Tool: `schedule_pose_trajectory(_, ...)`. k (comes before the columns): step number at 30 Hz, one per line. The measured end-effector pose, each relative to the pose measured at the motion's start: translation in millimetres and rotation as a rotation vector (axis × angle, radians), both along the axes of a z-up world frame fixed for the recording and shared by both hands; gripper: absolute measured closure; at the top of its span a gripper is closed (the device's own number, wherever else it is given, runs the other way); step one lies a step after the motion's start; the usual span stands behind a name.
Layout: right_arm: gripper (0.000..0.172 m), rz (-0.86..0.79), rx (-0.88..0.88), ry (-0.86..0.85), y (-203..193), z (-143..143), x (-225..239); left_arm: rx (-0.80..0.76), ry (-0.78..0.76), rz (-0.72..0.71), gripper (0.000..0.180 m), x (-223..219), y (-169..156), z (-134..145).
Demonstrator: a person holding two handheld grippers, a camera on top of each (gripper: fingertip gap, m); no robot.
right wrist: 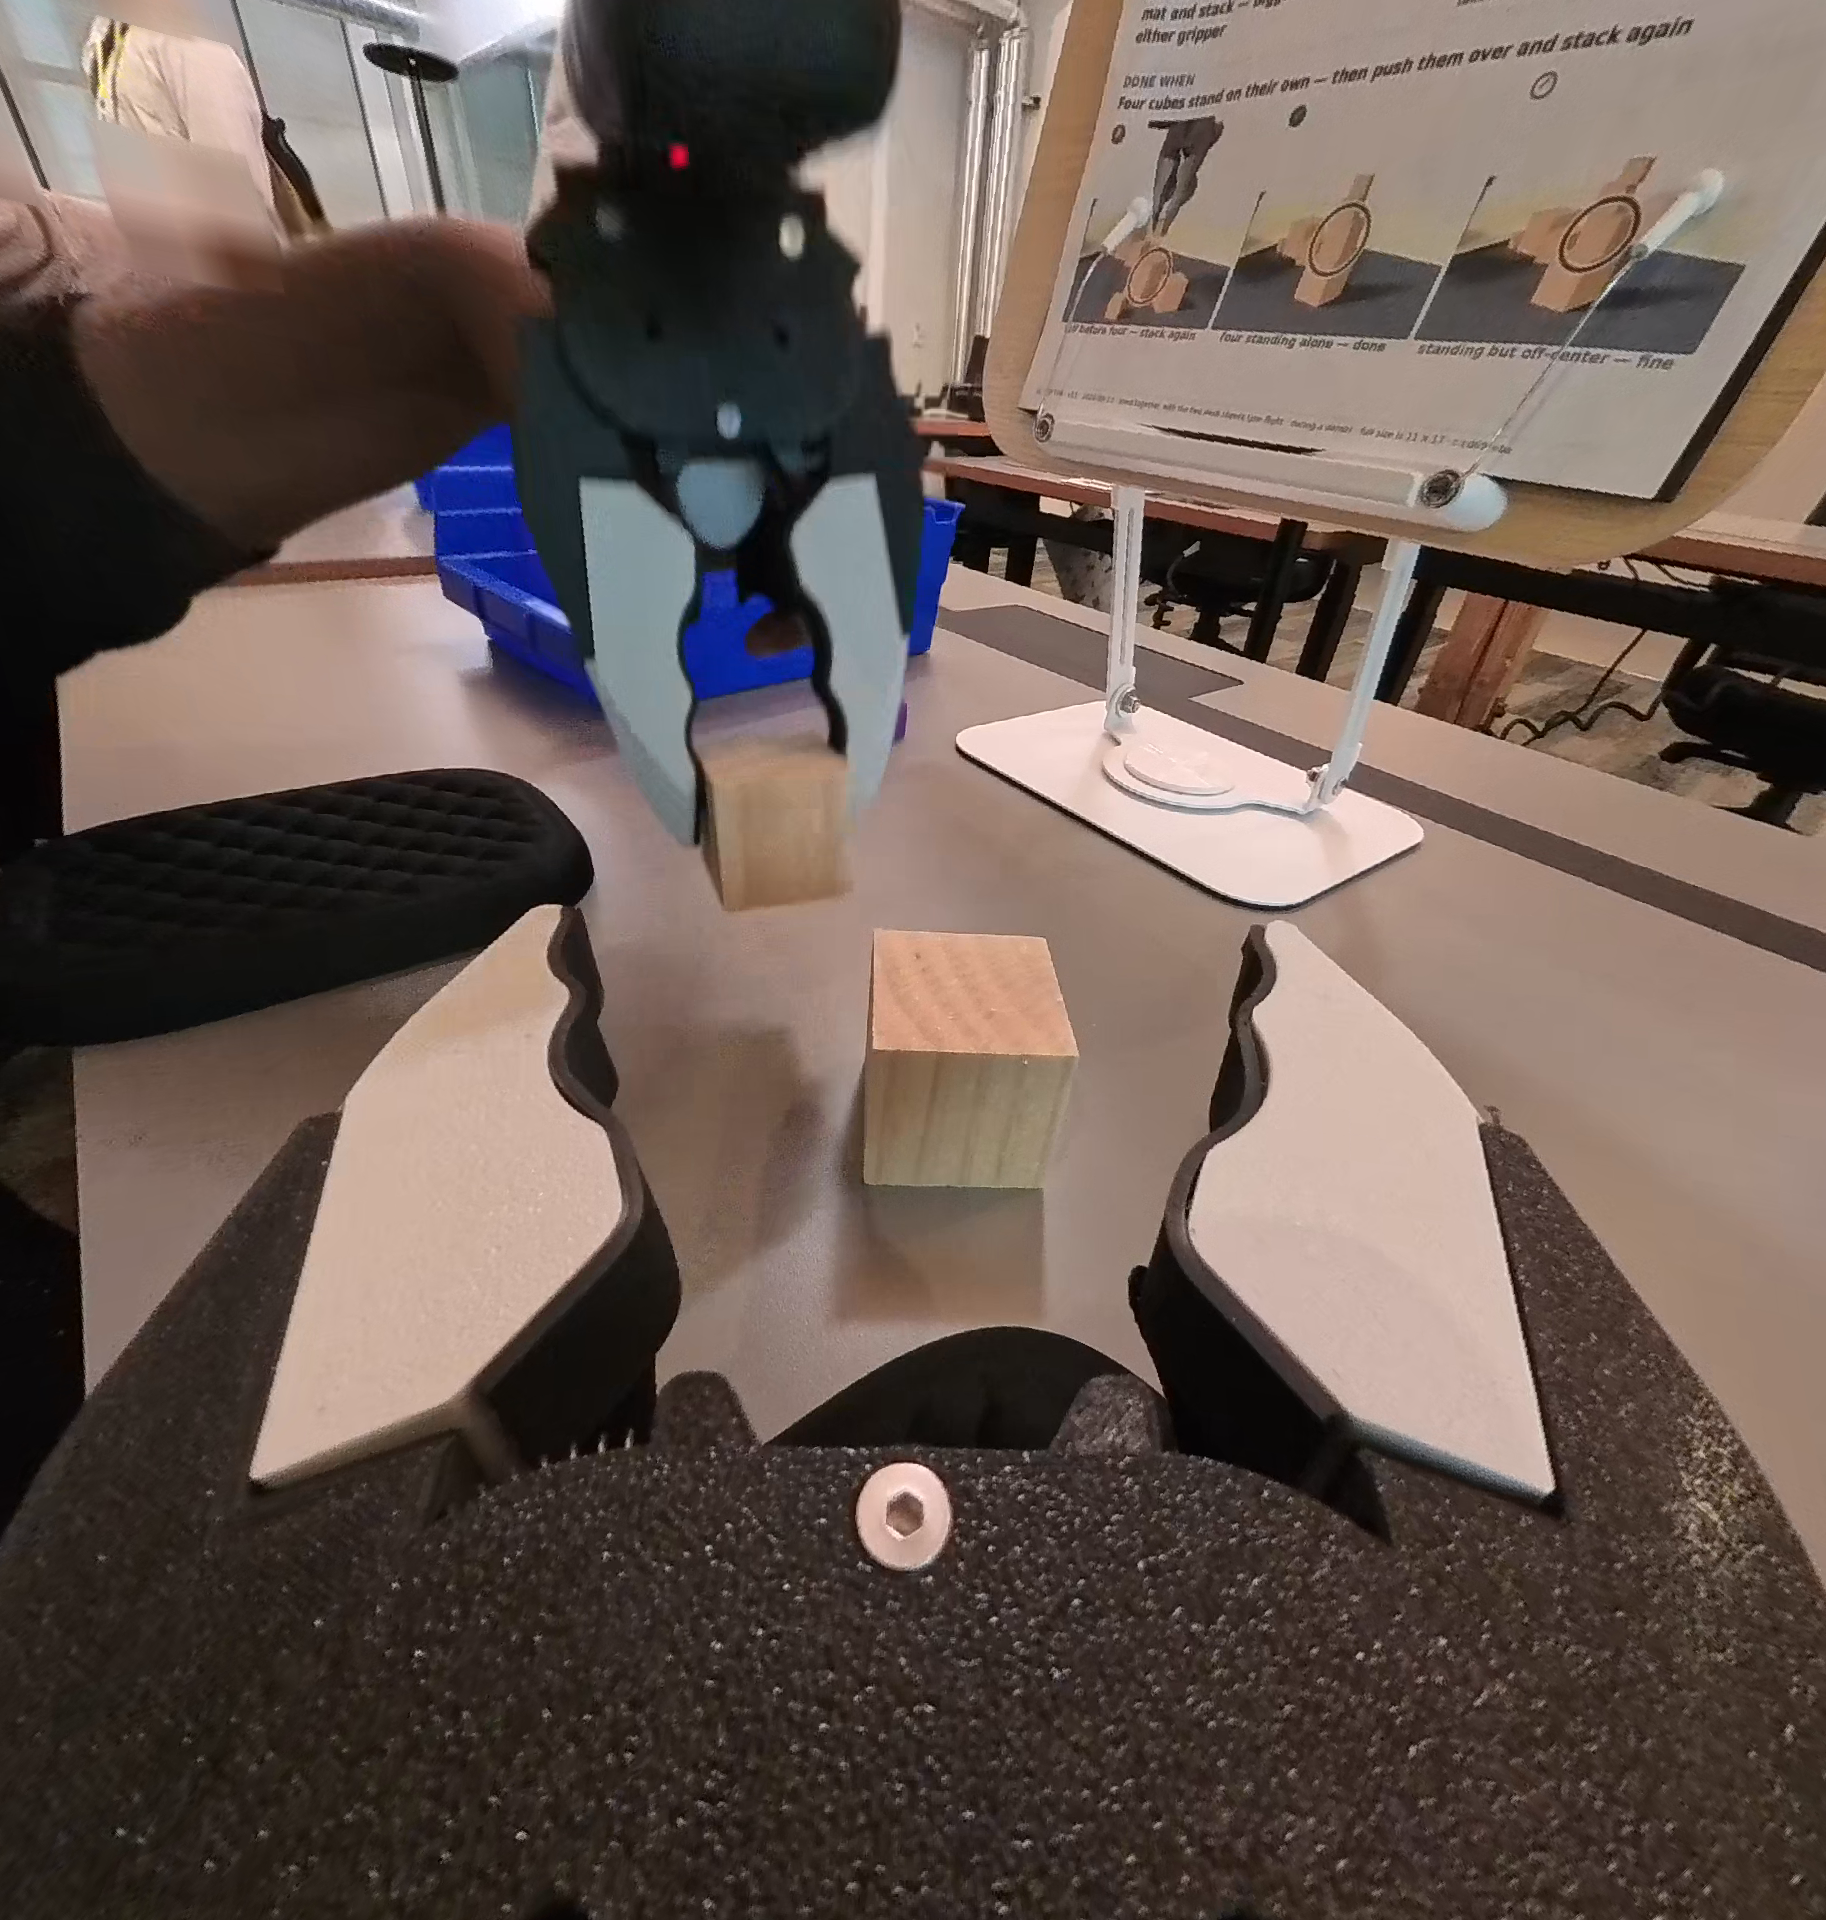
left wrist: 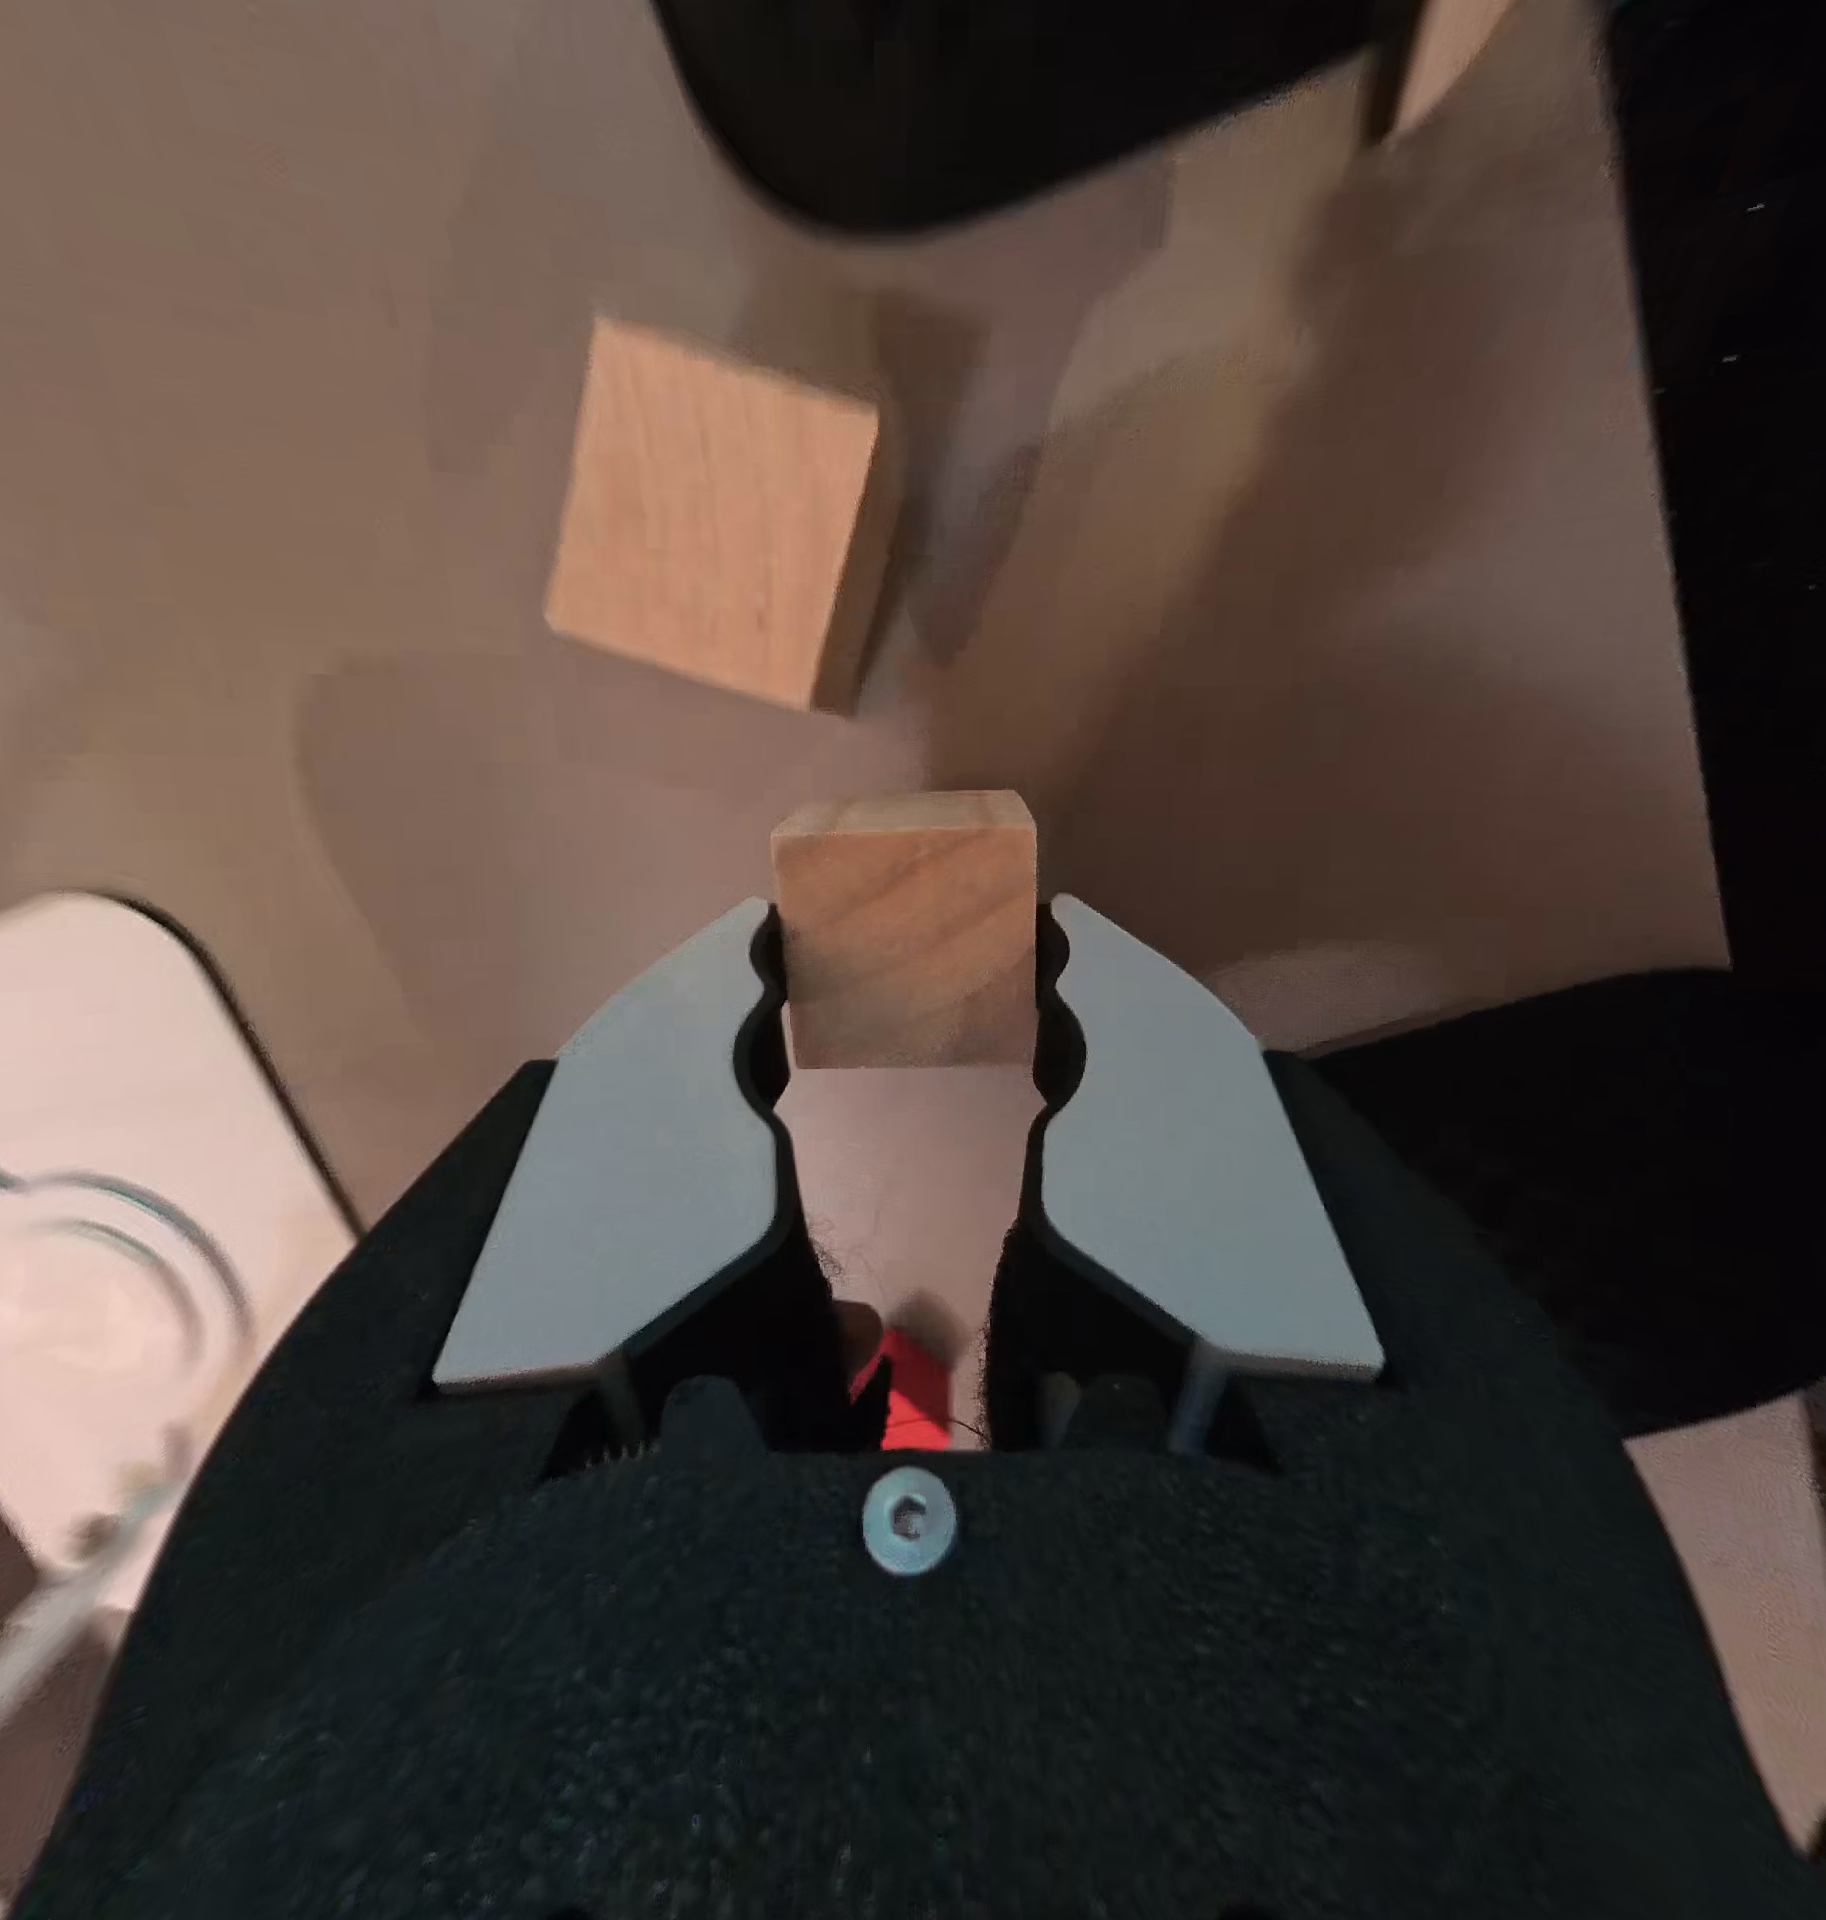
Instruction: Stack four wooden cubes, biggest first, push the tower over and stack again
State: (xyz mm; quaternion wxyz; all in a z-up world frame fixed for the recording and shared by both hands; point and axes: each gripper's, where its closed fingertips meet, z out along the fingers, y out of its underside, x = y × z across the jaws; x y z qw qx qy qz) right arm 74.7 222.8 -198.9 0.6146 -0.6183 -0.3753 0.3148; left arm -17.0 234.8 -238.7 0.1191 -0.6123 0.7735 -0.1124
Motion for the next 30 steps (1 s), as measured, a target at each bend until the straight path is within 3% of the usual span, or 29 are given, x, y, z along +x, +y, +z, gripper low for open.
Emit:
schedule_pose_trajectory(4,0.059,0.003,-0.002,-0.002,0.0,-0.2,-0.4,0.071,-0.035,-0.212,0.136,29.3,7.6,27.9)
schedule_pose_trajectory(9,0.059,0.007,-0.002,0.011,-0.4,1.1,0.5,0.053,0.032,-0.336,0.136,55.1,18.0,21.8)
schedule_pose_trajectory(30,0.060,0.018,-0.020,0.052,0.3,4.3,3.4,0.002,0.099,-0.338,0.135,69.1,19.5,-2.4)
